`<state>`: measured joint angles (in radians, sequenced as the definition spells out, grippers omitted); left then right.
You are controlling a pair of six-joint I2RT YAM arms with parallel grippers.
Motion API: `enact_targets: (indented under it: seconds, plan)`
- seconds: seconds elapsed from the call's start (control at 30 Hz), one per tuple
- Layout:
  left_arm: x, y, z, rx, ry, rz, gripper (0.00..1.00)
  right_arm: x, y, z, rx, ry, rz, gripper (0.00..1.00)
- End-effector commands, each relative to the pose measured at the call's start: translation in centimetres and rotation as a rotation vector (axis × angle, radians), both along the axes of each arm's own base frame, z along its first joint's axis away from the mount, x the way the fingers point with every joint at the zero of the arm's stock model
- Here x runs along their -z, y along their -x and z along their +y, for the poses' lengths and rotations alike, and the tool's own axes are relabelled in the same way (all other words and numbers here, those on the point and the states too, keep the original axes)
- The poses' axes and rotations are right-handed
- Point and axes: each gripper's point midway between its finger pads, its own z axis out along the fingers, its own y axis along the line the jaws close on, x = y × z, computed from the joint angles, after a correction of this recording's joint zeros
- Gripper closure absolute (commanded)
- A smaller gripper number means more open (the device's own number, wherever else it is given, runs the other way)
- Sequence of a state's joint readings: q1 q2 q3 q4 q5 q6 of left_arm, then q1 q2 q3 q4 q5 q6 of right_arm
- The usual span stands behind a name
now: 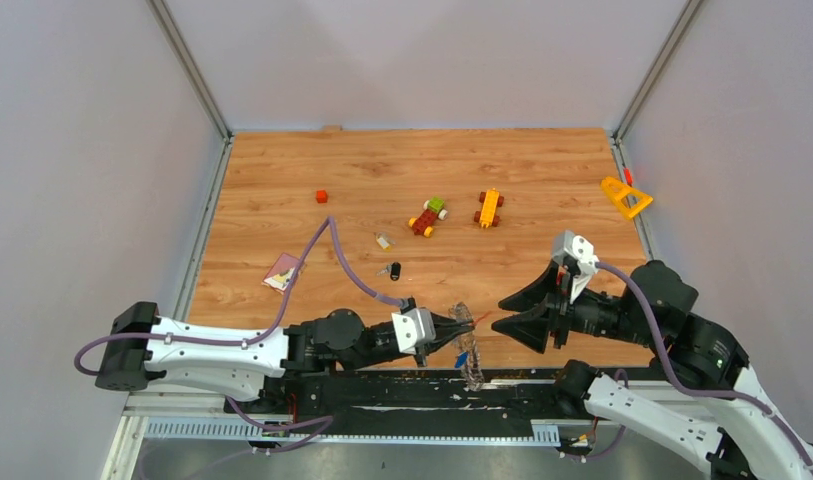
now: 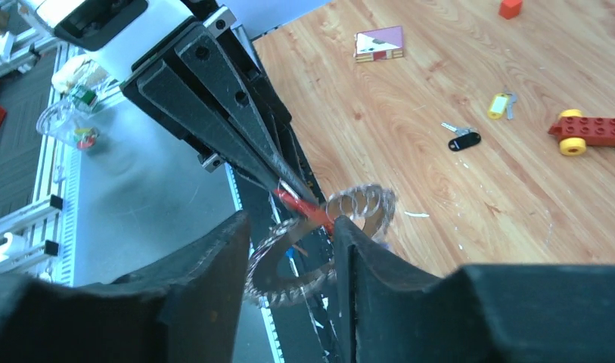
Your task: Remove the keys from the keyring
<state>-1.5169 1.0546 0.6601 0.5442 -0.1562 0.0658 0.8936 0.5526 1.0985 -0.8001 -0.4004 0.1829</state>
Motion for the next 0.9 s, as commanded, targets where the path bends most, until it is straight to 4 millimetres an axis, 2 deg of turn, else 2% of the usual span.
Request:
enact_targets:
  seconds: [0.0, 0.13, 0.27, 0.4, 0.63, 0.87]
  plan:
    - [-4.6, -1.4, 2.1, -0.092, 0.123, 0.037, 1.00, 0.1, -0.6, -1.5, 0.066, 0.002, -0.078, 0.50]
    - [-5.3, -3.7, 3.9, -0.236, 0.152, 0.103, 1.00, 1.6, 0.2, -0.8, 0.022, -0.024, -0.029, 0.32]
    - [-5.4, -6.3, 5.7, -0.408, 0.178, 0.195, 1.00, 2.9, -0.7, 0.0, 0.053, -0.063, -0.005, 0.20]
    - [-5.2, -7.5, 6.4, -0.499, 0.180, 0.241, 1.00, 3.9, -2.4, 0.5, 0.110, -0.095, -0.052, 0.16]
    - [-5.0, -8.2, 6.5, -0.554, 0.175, 0.256, 1.00, 3.5, -3.7, 1.5, 0.128, -0.238, -0.167, 0.15]
    - [-5.2, -8.3, 6.3, -0.560, 0.176, 0.253, 1.00, 4.8, -5.3, 2.9, 0.150, -0.220, -0.165, 0.19]
